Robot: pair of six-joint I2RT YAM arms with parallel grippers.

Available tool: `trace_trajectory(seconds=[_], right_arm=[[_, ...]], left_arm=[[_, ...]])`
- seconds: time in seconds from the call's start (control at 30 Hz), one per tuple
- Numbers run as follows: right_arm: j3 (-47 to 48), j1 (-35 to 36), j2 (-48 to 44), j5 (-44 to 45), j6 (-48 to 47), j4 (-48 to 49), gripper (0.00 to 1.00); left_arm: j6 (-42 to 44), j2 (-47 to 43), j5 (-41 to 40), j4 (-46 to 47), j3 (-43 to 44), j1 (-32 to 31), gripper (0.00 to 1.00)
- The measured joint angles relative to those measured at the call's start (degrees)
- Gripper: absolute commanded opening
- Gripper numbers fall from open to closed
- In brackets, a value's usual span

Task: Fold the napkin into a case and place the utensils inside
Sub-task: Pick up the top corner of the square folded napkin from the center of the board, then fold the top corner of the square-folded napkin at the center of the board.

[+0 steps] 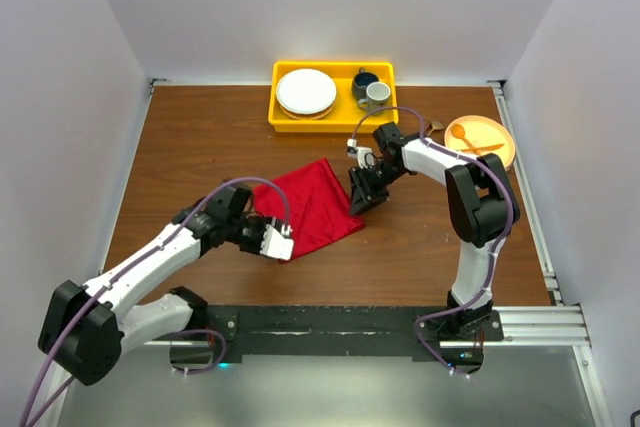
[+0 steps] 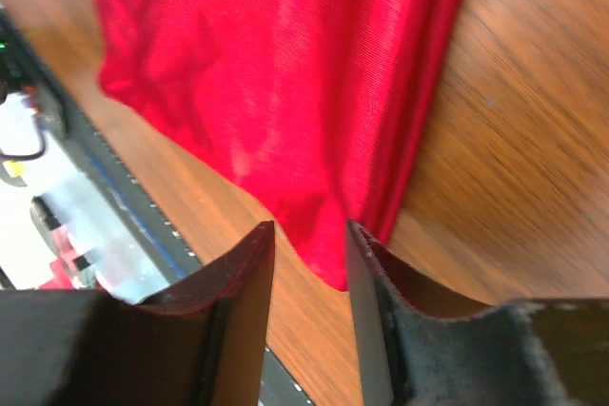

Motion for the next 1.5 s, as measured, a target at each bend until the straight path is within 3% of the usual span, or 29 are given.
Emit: trace_trajectory(seconds=[0.23, 0.63, 0.73, 0.83, 1.03, 1.27, 1.5], right_arm=[[-2.3, 0.0, 0.1, 4.1, 0.0, 0.4, 0.29], [-2.4, 0.0, 0.8, 6.1, -0.1, 0.6, 0.28], [-2.4, 0.0, 0.8, 6.1, -0.2, 0.6, 0.28], [-2.4, 0.0, 0.8, 6.1, -0.4, 0.5, 0.29], [-2.3, 0.0, 0.8, 5.6, -0.5, 0.4, 0.3], [-1.2, 0.0, 0.8, 5.4, -0.6, -0.5, 0.33], [1.3, 0.0, 0.1, 4.4, -1.1, -1.3, 0.43]], left_arm=[[10.5, 2.6, -3.0, -3.0, -1.1, -5.4, 0.43], [11.6, 7.0, -7.0, 2.3, -4.7, -12.2, 0.41], [11.6, 7.8, -7.6, 4.3, -4.8, -12.4, 0.35], [11.7, 8.3, -8.0, 5.5, -4.8, -12.4, 0.19], [12.0, 9.3, -8.7, 6.0, -4.8, -12.4, 0.0], [11.0, 9.3, -8.2, 4.3, -1.5, -11.9, 0.0], [8.4, 16.2, -4.9, 3.9, 10.4, -6.8, 0.0]])
